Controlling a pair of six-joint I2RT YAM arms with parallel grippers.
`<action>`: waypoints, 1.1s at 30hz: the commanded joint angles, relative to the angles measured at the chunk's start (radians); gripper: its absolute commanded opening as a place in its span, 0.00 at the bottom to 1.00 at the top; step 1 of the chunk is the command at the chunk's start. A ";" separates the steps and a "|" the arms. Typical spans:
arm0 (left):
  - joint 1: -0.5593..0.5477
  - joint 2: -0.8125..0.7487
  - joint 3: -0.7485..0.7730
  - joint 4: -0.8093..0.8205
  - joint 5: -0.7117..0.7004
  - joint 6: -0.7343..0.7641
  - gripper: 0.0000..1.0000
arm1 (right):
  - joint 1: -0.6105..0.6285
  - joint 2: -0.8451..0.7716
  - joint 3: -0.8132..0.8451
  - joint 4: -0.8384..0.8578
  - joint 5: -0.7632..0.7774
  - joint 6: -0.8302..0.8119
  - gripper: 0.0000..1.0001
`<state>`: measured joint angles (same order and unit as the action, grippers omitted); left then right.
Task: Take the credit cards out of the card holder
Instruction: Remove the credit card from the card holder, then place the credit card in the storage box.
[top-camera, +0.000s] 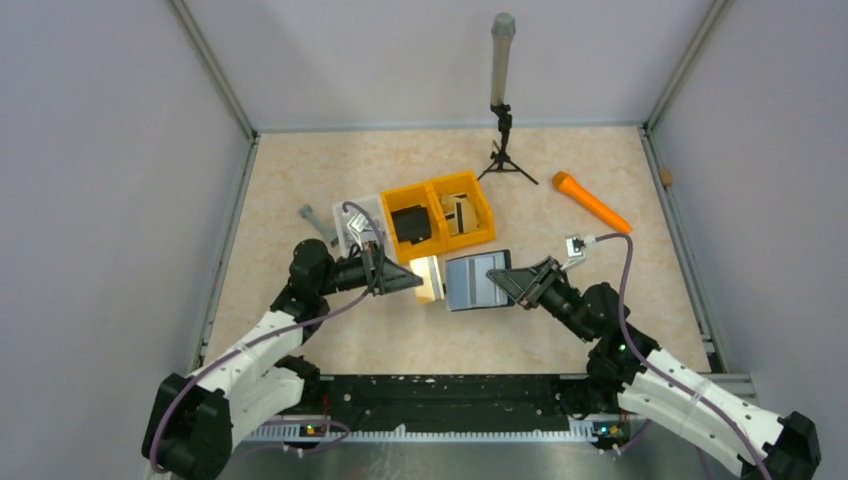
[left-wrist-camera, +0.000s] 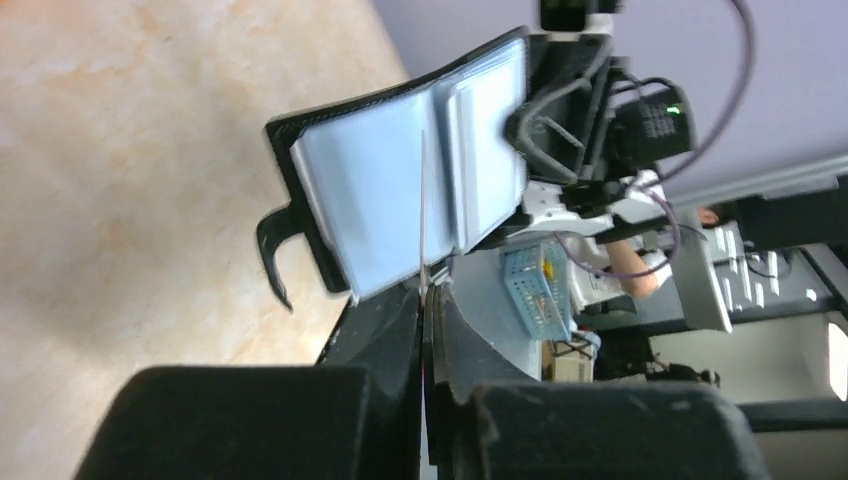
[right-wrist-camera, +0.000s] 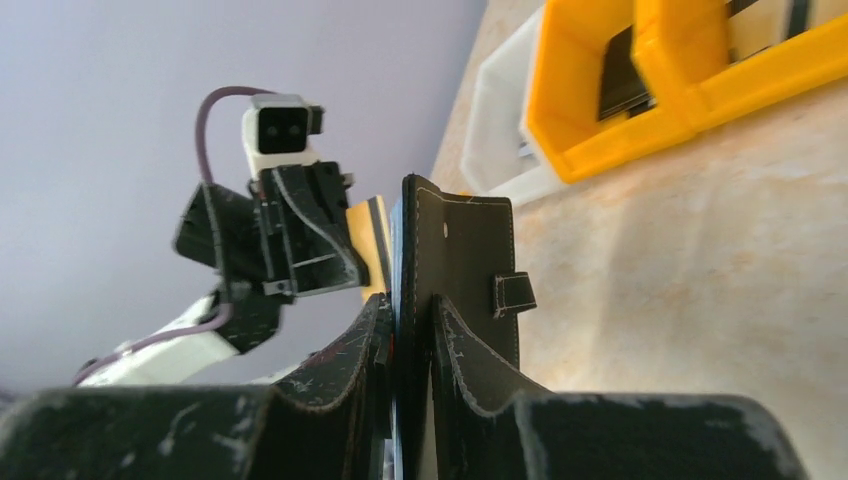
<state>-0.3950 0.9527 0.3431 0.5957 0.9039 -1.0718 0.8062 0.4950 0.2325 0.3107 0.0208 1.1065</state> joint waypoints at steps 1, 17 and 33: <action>0.000 -0.057 0.178 -0.541 -0.158 0.354 0.00 | -0.011 -0.072 0.133 -0.212 0.162 -0.176 0.00; -0.329 0.372 0.811 -1.071 -0.961 0.763 0.00 | -0.012 -0.145 0.487 -0.629 0.553 -0.603 0.00; -0.574 1.236 1.758 -1.389 -1.782 1.386 0.00 | -0.011 -0.246 0.543 -0.710 0.686 -0.663 0.00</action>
<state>-0.9665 2.0941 1.9942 -0.7414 -0.6502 0.0937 0.8017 0.2863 0.6998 -0.4015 0.6342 0.4908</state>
